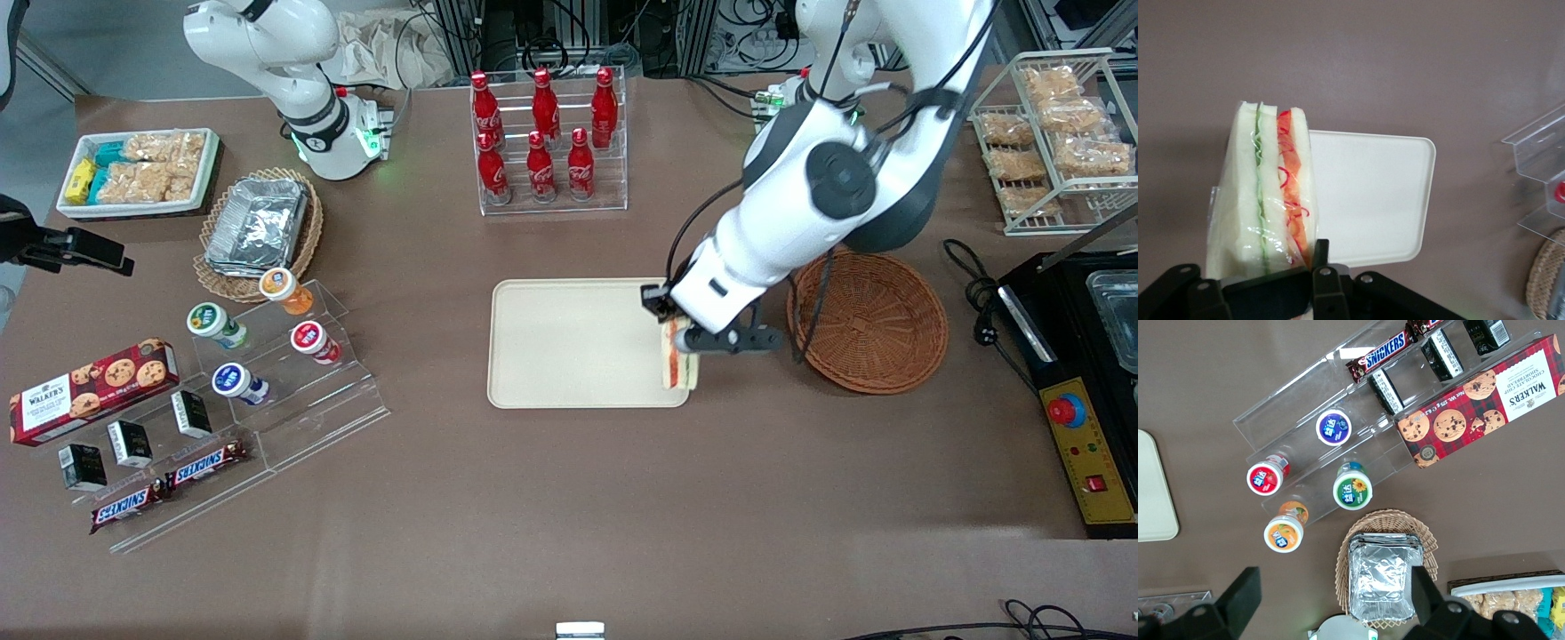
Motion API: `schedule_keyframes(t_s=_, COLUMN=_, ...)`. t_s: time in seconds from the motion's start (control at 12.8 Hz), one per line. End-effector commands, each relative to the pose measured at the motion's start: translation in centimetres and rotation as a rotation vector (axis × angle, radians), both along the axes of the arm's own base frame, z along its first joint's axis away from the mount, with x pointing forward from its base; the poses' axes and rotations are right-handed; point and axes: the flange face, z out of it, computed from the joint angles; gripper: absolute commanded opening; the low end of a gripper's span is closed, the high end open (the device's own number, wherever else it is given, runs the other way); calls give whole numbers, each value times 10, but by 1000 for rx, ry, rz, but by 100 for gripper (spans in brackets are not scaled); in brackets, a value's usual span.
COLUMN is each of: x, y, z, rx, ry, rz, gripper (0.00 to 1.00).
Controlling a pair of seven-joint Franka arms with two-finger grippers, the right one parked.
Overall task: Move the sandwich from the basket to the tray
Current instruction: 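Carry the sandwich with the left gripper over the cream tray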
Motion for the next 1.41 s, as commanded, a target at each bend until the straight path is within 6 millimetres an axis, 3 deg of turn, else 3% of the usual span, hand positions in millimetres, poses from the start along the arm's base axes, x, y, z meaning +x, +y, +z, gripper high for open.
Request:
schedule_keyframes(t_s=0.0, x=15, y=-18, z=-34, rx=5, ry=-33, rz=-24, gripper=0)
schedule_keyframes(t_s=0.16, x=20, y=-34, z=-69, rx=21, ry=-54, rz=6, gripper=0)
schedule_keyframes(t_s=0.39, x=21, y=-49, z=-106, rx=53, ry=-76, rz=71, gripper=0)
schedule_keyframes(t_s=0.47, x=16, y=-56, z=-115, rx=66, ry=-74, rz=64, gripper=0)
schedule_keyframes(t_s=1.33, x=-21, y=-52, z=-192, rx=155, ry=59, rz=88, gripper=0)
